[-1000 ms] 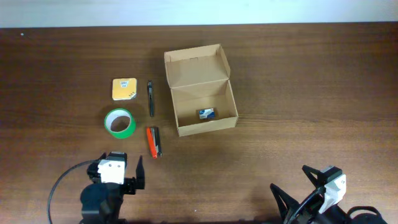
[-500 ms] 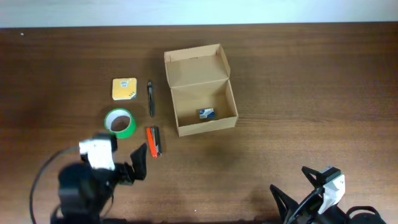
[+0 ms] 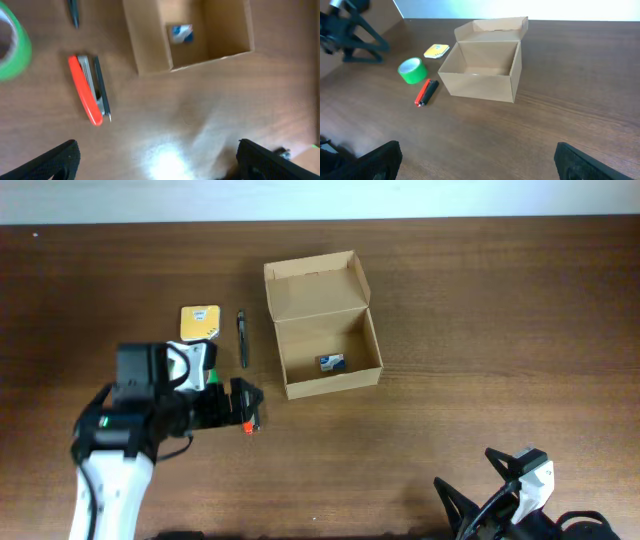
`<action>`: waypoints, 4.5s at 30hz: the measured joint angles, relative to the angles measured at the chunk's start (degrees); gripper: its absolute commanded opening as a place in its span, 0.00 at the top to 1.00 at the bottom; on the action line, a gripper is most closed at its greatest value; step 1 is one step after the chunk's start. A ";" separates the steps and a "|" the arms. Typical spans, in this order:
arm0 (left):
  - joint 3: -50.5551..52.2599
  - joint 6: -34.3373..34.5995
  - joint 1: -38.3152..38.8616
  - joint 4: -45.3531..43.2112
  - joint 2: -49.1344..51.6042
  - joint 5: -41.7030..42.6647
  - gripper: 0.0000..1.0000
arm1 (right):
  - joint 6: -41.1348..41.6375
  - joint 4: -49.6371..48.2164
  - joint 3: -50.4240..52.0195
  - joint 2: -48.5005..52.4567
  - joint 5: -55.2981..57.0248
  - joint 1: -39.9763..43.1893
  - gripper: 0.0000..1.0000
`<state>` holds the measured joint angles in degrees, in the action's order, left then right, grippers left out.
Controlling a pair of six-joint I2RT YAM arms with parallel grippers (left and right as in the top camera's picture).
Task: Pack container
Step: 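Reach the left gripper to the red stapler and grasp it, then carry the red stapler into the cardboard box with the left gripper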
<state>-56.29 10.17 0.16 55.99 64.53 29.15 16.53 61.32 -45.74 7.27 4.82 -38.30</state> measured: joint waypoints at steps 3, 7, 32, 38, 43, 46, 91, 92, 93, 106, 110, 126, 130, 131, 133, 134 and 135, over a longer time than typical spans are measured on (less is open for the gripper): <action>-0.02 0.42 0.00 0.17 5.44 0.68 0.00 | -0.02 0.00 0.00 0.00 0.00 0.00 0.01; -0.04 0.44 0.00 0.20 11.45 0.28 0.00 | 0.00 -0.02 0.00 0.00 0.00 0.00 0.01; -0.09 0.44 11.30 -1.38 27.89 -20.37 0.00 | -0.02 -0.02 0.00 0.00 -0.02 0.00 0.01; -0.13 0.44 11.30 -3.85 31.28 -21.27 0.00 | -0.02 -0.02 0.00 0.00 -0.02 0.00 0.01; -0.13 1.01 11.30 -5.16 33.83 -21.38 0.17 | 0.00 -0.02 0.00 0.00 -0.02 0.00 0.01; -0.13 2.34 11.30 -6.32 34.97 -21.70 0.29 | 0.00 -0.02 0.00 0.00 -0.02 0.00 0.01; -4.63 5.70 11.30 -2.54 35.45 -25.11 0.98 | -0.02 -0.02 0.00 0.00 0.00 0.00 0.01; -5.70 5.70 11.30 -1.70 35.45 -25.11 0.98 | -0.02 0.00 0.00 0.00 -0.02 0.00 0.01; -6.67 5.70 11.30 -1.11 35.45 -25.11 0.98 | 0.00 -0.04 0.00 0.00 -0.02 0.00 0.01; -21.31 5.70 11.30 8.24 35.45 -25.14 0.98 | 0.00 0.00 0.00 0.00 -0.02 0.00 0.01; -27.08 5.01 12.44 11.10 35.45 -25.14 0.98 | -0.02 -0.02 0.00 0.00 -0.02 0.00 0.01; -40.22 -6.43 32.74 6.67 36.00 -31.63 0.93 | 0.00 -0.02 0.00 0.00 0.00 0.00 0.01; -40.24 -12.17 32.87 6.16 38.88 -33.51 0.90 | -0.02 -0.02 0.00 0.00 0.00 0.00 0.01; -40.24 -13.49 32.83 6.12 40.04 -33.90 0.89 | -0.02 0.00 0.00 0.00 0.00 0.00 0.01; -40.24 -15.56 32.83 5.99 42.56 -34.29 0.89 | 0.00 0.00 0.00 0.00 -0.02 0.00 0.01; -40.24 -16.52 32.83 5.77 44.06 -34.45 0.89 | -0.02 -0.02 0.00 0.00 0.00 0.00 0.01; -40.24 -17.18 32.83 5.53 45.27 -34.58 0.89 | -0.02 -0.02 0.00 0.00 0.00 0.00 0.01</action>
<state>-96.53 -7.01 32.99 61.52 109.80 -5.43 16.51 61.30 -45.74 7.27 4.82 -38.30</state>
